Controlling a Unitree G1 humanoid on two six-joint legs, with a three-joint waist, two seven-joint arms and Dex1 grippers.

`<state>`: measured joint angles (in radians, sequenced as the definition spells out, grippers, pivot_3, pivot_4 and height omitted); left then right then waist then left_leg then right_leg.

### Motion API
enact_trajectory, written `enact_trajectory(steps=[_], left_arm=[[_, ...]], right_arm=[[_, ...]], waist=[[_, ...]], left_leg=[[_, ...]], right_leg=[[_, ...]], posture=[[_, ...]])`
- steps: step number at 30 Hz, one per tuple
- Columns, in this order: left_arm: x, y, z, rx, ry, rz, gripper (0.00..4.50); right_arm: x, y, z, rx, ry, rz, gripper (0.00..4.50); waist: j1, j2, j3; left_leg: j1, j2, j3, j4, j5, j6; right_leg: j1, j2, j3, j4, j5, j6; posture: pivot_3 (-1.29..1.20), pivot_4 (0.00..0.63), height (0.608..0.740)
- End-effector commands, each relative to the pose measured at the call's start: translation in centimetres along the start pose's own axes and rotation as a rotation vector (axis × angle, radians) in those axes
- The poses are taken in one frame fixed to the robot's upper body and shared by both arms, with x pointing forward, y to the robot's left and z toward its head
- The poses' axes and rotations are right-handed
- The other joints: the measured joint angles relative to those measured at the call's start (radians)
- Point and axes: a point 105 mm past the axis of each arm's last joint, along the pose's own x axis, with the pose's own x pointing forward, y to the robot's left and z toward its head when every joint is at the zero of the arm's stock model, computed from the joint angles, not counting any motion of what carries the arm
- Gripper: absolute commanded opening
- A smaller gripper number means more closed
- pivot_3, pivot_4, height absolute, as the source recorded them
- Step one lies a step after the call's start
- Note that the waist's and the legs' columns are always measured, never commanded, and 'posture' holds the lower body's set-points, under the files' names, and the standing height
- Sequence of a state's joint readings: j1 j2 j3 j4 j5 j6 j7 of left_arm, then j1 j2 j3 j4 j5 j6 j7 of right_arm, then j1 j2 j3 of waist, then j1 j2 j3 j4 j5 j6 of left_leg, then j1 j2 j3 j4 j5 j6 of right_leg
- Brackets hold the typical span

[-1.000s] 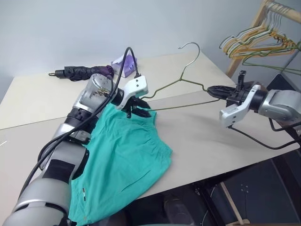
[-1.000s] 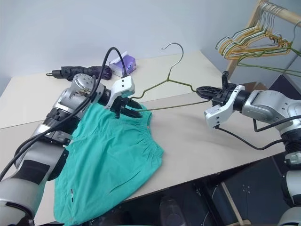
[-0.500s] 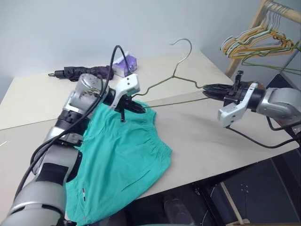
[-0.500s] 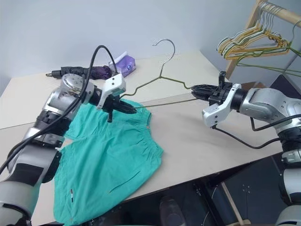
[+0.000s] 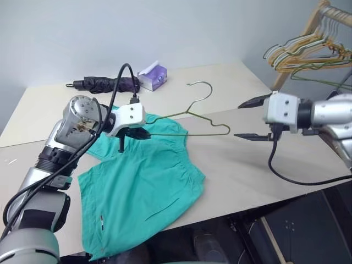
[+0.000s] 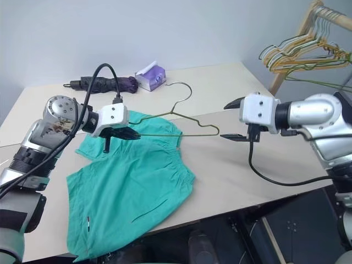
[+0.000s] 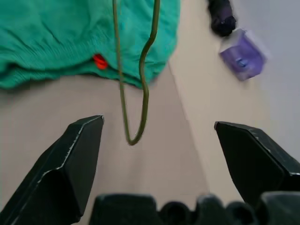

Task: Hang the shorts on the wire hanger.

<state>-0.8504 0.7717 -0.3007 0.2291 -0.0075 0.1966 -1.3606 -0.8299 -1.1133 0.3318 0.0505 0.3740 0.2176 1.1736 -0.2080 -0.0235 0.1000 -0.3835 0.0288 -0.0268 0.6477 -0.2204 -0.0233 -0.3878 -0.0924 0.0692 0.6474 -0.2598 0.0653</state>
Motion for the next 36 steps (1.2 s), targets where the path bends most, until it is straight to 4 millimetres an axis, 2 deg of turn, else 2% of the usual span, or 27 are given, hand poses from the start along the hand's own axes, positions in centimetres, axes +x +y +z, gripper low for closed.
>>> enact_trajectory(steps=[1, 6, 11, 12, 15, 25, 26, 29, 33, 36], left_arm=[[-0.9, 0.3, 1.8, 0.05, -0.055, 0.024, 0.0], [-0.9, 0.3, 2.3, 0.053, -0.076, 0.027, 0.0], [-0.9, 0.3, 2.4, 0.053, -0.08, 0.03, 0.0], [-0.9, 0.3, 2.5, 0.054, -0.081, 0.03, 0.0], [-0.9, 0.2, 2.4, 0.058, -0.08, 0.028, 0.0], [-1.1, -0.1, 2.7, 0.068, -0.109, 0.004, 0.0], [-1.1, -0.1, 2.7, 0.069, -0.112, 0.001, 0.0], [-1.2, -0.2, 2.7, 0.071, -0.127, -0.013, 0.0], [-1.9, -0.6, 3.3, 0.099, -0.267, -0.047, 0.0], [-2.2, -0.2, 3.0, 0.076, -0.284, -0.036, 0.79]], right_arm=[[1.3, 0.0, 1.0, 0.136, 0.033, 0.058, 4.47], [3.4, 0.3, 0.7, 0.172, 0.11, 0.119, 4.47], [4.8, 0.5, 0.3, 0.187, 0.131, 0.139, 4.47], [5.0, 0.5, 0.2, 0.191, 0.131, 0.137, 4.31], [5.2, 0.3, 0.2, 0.197, 0.127, 0.133, 3.6], [5.3, 0.5, -0.3, 0.192, 0.118, 0.144, 0.24], [5.2, 0.4, -0.3, 0.192, 0.114, 0.144, 0.08], [5.0, 0.4, -0.1, 0.185, 0.093, 0.146, 0.08], [4.4, 0.5, 0.3, 0.162, 0.045, 0.136, 0.08], [3.7, 0.9, 0.4, 0.181, 0.023, 0.14, 0.0]], waist=[[0.008, 0.0, 0.0], [0.038, 0.001, 0.0], [0.063, 0.001, -0.001], [0.066, 0.001, -0.001], [0.081, 0.001, -0.001], [0.085, 0.001, -0.001], [0.083, 0.001, -0.001], [0.084, 0.001, -0.001], [0.085, 0.001, -0.001], [0.085, 0.001, -0.001]], left_leg=[[-0.001, 0.0, 0.0, 0.0, 0.0, 0.0], [-0.006, 0.0, 0.0, 0.001, 0.0, 0.0], [-0.021, 0.0, -0.001, 0.01, -0.001, 0.002], [-0.022, 0.0, -0.001, 0.012, -0.001, 0.003], [-0.022, -0.001, -0.001, 0.013, -0.002, 0.003], [-0.022, -0.001, 0.0, 0.013, -0.002, 0.004], [-0.022, -0.001, 0.0, 0.013, -0.002, 0.004], [-0.022, -0.001, 0.0, 0.013, -0.002, 0.004], [-0.021, -0.001, 0.0, 0.013, -0.002, 0.004], [-0.022, -0.001, 0.0, 0.013, -0.002, 0.004]], right_leg=[[-0.001, 0.0, 0.0, 0.0, 0.0, 0.0], [-0.006, 0.0, 0.0, 0.0, 0.0, 0.0], [-0.019, 0.0, -0.001, 0.004, 0.0, 0.001], [-0.019, 0.0, -0.001, 0.01, 0.0, 0.001], [-0.018, 0.0, -0.001, 0.009, 0.001, 0.002], [-0.018, 0.0, -0.001, 0.009, 0.001, 0.002], [-0.018, 0.0, -0.001, 0.009, 0.001, 0.002], [-0.018, 0.0, -0.001, 0.009, 0.001, 0.002], [-0.018, 0.0, -0.001, 0.009, 0.001, 0.002], [-0.018, 0.0, -0.001, 0.009, 0.001, 0.002]], posture=[[-0.07, 0.039, 0.74], [-0.06, 0.041, 0.74], [-0.05, 0.041, 0.74], [-0.05, 0.041, 0.74], [-0.05, 0.041, 0.74], [-0.05, 0.039, 0.74], [-0.05, 0.039, 0.74], [-0.05, 0.039, 0.74], [-0.06, 0.041, 0.74], [-0.06, 0.047, 0.74]])
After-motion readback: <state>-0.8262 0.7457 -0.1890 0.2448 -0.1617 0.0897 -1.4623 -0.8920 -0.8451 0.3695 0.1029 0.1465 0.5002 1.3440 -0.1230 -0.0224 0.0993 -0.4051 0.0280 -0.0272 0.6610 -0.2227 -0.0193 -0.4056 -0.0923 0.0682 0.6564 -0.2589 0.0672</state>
